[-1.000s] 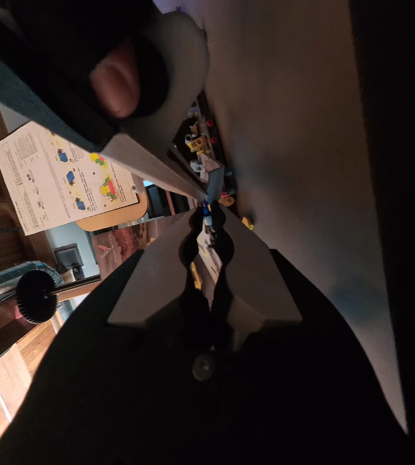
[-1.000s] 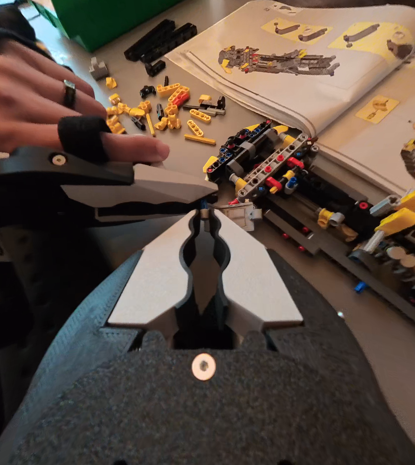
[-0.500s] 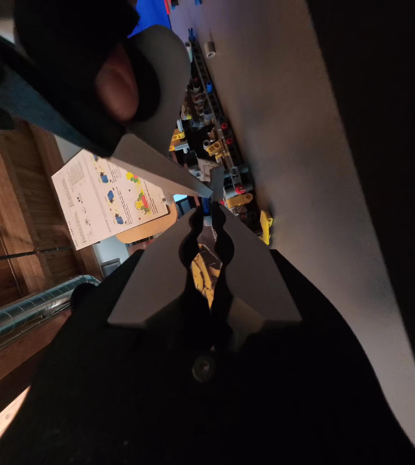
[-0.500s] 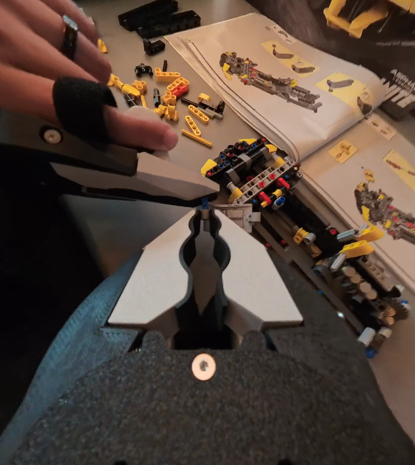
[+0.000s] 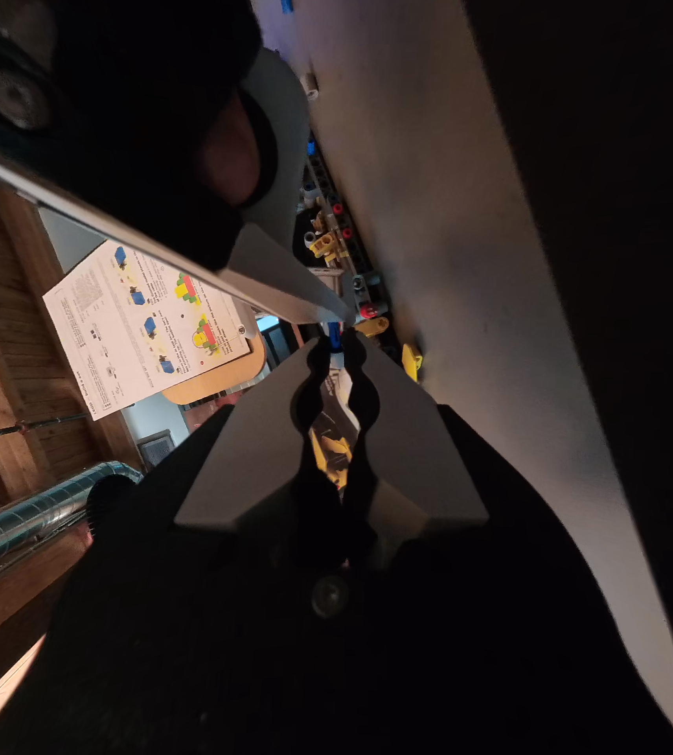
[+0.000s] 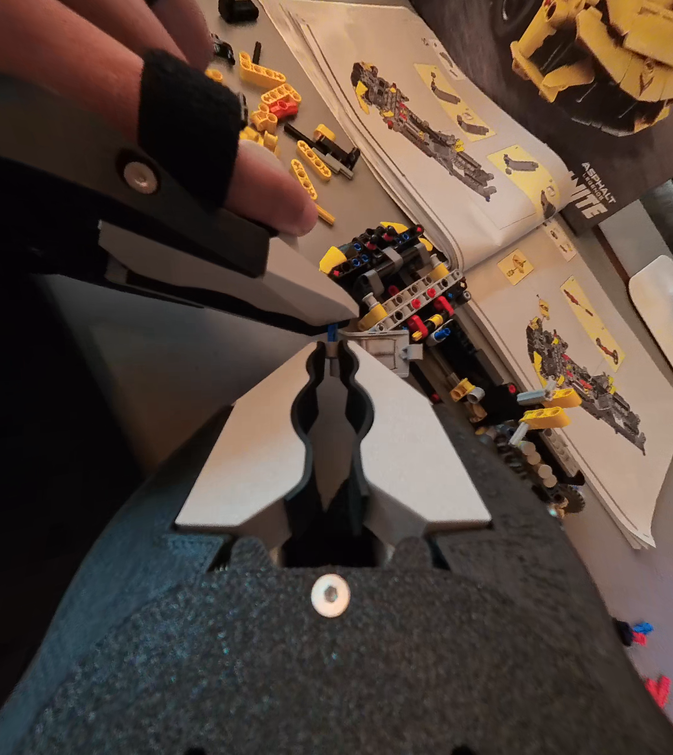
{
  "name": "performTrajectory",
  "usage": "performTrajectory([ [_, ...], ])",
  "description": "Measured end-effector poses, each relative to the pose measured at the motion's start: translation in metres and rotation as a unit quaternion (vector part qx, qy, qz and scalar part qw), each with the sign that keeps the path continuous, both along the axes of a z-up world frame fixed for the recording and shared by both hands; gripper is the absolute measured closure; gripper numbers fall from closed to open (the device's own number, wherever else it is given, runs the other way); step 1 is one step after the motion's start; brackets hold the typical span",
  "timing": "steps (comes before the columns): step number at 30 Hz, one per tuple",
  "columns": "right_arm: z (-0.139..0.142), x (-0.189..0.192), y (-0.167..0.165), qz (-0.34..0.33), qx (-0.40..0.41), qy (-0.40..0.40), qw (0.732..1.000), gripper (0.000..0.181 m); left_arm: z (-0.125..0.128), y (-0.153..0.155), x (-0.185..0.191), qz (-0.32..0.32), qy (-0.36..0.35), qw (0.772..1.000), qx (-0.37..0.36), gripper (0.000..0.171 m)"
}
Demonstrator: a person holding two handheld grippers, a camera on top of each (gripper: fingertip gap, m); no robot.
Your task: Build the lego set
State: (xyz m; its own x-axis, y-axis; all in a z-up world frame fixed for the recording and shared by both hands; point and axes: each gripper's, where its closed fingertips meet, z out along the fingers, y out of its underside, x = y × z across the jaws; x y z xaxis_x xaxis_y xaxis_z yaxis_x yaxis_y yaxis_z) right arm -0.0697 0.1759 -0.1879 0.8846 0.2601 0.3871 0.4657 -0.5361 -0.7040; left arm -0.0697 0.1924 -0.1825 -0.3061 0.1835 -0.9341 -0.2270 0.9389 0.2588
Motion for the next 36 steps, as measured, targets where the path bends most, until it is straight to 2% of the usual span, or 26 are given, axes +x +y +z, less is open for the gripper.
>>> performTrajectory([
  [8, -0.002, -0.002, 0.0, -0.016, -0.028, 0.097, 0.995, 0.175, -0.002, -0.001, 0.0, -0.01, 0.004, 1.0, 0.026, 0.168],
  [10, -0.001, -0.002, 0.0, -0.015, -0.034, 0.089, 0.995, 0.175, -0.002, -0.002, -0.001, -0.011, 0.007, 1.0, 0.027, 0.168],
  [14, -0.003, -0.003, 0.002, -0.002, -0.029, 0.023, 0.999, 0.175, -0.007, -0.001, -0.001, -0.007, 0.017, 1.0, 0.017, 0.17],
  [16, -0.003, -0.005, 0.004, 0.008, -0.015, -0.017, 1.0, 0.175, -0.008, -0.001, -0.001, -0.008, 0.019, 1.0, 0.0, 0.17],
  [23, 0.005, -0.004, 0.005, 0.006, 0.011, 0.001, 1.0, 0.174, -0.003, 0.001, 0.0, 0.007, 0.008, 0.998, -0.062, 0.17],
  [27, 0.005, -0.004, 0.004, 0.003, 0.021, 0.041, 0.999, 0.174, -0.004, 0.0, -0.001, 0.018, 0.01, 0.992, -0.126, 0.17],
  [33, 0.015, -0.002, -0.009, 0.022, 0.022, 0.11, 0.993, 0.174, 0.008, -0.008, 0.001, 0.003, -0.013, 0.976, -0.219, 0.17],
  [36, -0.005, -0.002, -0.02, 0.045, -0.036, 0.141, 0.988, 0.174, 0.011, -0.009, 0.001, -0.001, -0.011, 0.96, -0.28, 0.17],
])
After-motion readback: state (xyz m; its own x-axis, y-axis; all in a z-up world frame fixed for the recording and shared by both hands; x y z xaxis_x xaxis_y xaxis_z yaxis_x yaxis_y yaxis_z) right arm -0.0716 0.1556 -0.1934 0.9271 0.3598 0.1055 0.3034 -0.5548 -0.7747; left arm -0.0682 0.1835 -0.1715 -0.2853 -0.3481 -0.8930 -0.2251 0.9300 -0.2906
